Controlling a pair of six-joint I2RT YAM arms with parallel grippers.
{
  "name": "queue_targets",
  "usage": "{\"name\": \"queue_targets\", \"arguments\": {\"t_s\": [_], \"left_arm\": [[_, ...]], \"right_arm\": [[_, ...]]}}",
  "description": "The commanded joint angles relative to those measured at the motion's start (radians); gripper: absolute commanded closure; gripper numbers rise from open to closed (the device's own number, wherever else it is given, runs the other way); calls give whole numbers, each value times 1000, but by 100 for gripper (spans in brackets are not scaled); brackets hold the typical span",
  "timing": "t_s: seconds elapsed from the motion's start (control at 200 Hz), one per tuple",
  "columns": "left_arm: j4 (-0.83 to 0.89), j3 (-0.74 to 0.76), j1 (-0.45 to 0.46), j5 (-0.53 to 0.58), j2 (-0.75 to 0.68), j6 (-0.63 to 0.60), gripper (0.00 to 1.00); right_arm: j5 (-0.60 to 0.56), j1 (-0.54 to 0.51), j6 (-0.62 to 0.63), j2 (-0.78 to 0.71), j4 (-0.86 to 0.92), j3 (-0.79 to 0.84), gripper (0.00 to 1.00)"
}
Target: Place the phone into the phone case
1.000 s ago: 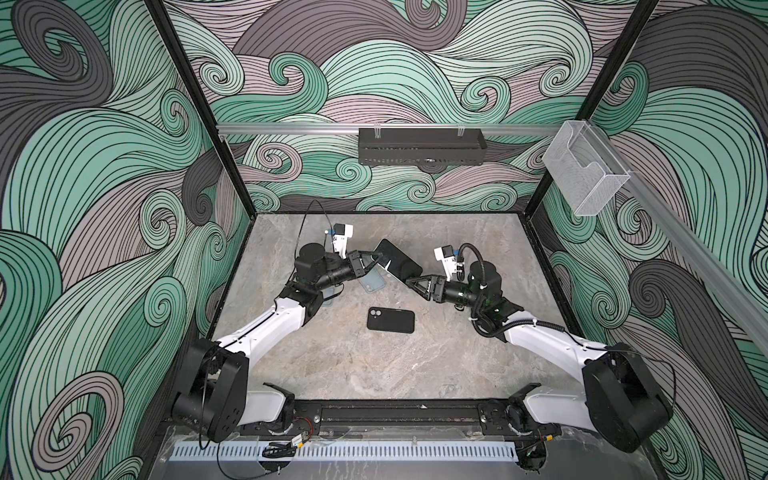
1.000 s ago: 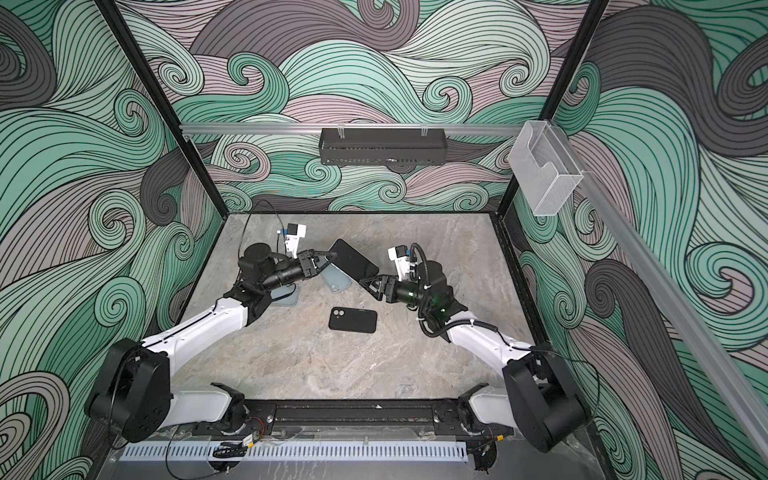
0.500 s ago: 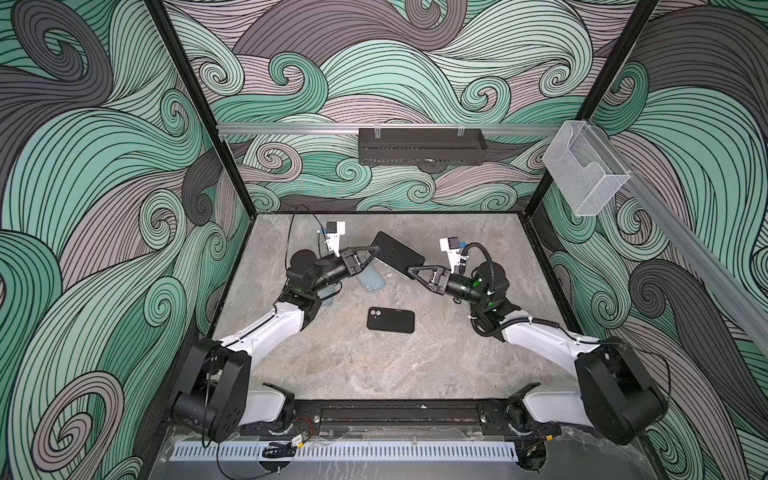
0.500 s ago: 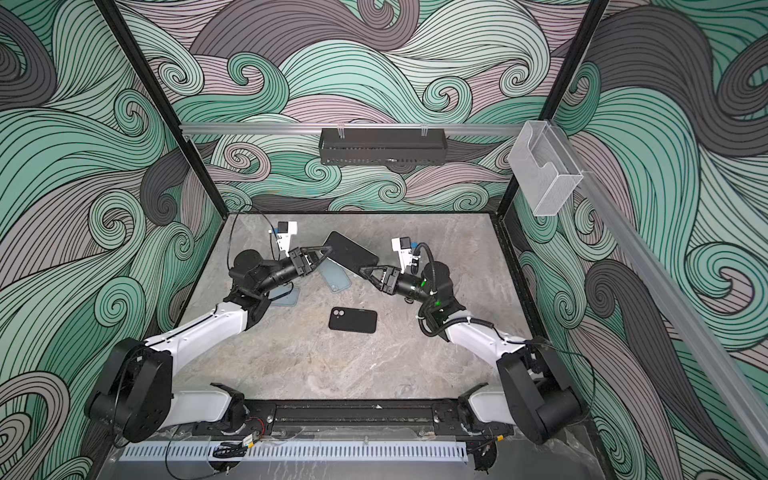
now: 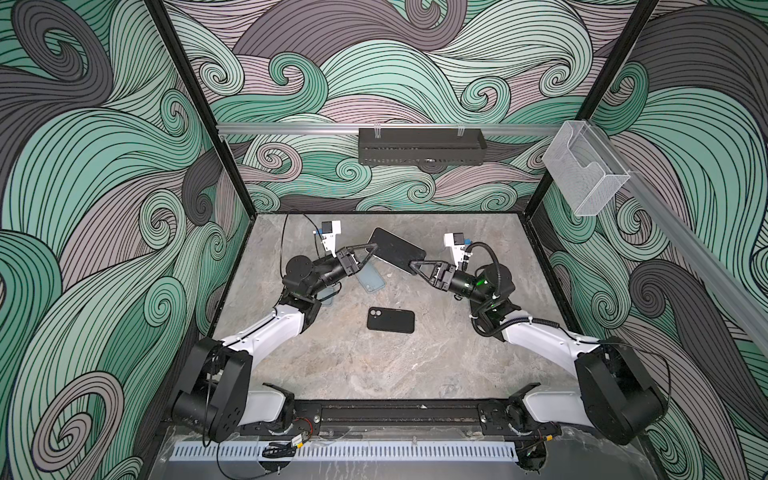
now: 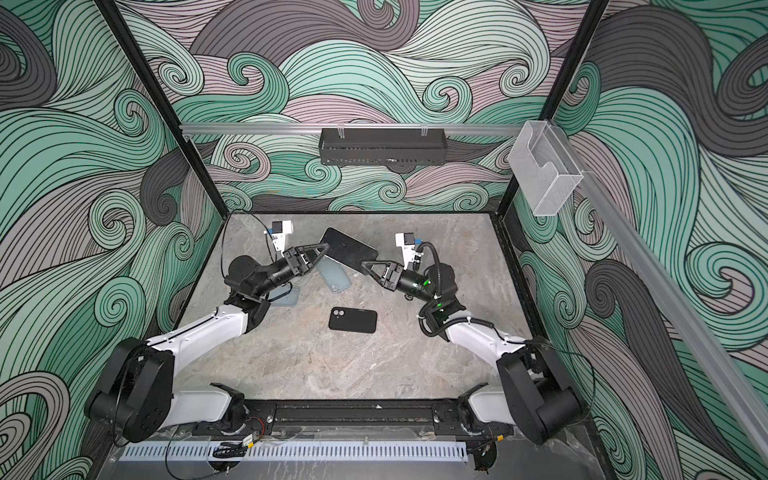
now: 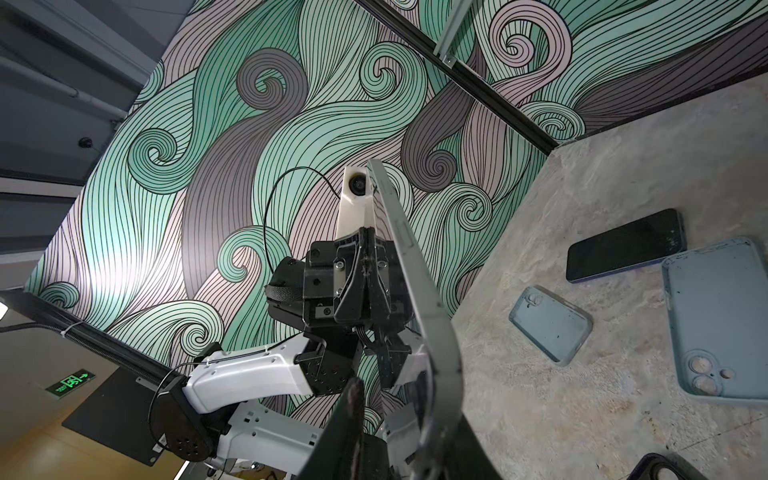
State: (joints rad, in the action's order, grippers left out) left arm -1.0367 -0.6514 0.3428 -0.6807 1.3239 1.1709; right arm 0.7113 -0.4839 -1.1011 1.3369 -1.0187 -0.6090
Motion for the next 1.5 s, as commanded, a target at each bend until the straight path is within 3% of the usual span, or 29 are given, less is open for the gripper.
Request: {"name": "queue_targets", "arguments": {"t_s": [0.0,0.315,0.53,0.726,0.801,0.931,1.166,1.296,1.496], "left_arm": [[-48,5,-5,6,-12,6,100],[-33,32,-4,3,-41,15,100],[29,61,-4,-2,-82,-13,61],[245,59,-4,9,-181,-130,42],[380,54,-4,15,-228,-201,35],[647,49,-5,43,-322,-338,32],[1048,51,-4,176,-430,-517,32],[1116,80,-3,214,-413,-555,32],[1050,150,-4,207,-331,-561,36]], "right_arm": [[-10,0,-23,-10,-105,0,75],[-4,-1,-7,-27,-85,-15,91],[-5,-1,54,-79,47,-26,100],[-17,1,144,-156,236,-39,100],[-50,1,221,-192,430,-72,100],[-129,1,375,-225,782,-138,100],[-163,1,481,-197,1059,-187,100],[-155,1,520,-142,1187,-228,100],[-83,1,538,-68,1253,-233,100]]}}
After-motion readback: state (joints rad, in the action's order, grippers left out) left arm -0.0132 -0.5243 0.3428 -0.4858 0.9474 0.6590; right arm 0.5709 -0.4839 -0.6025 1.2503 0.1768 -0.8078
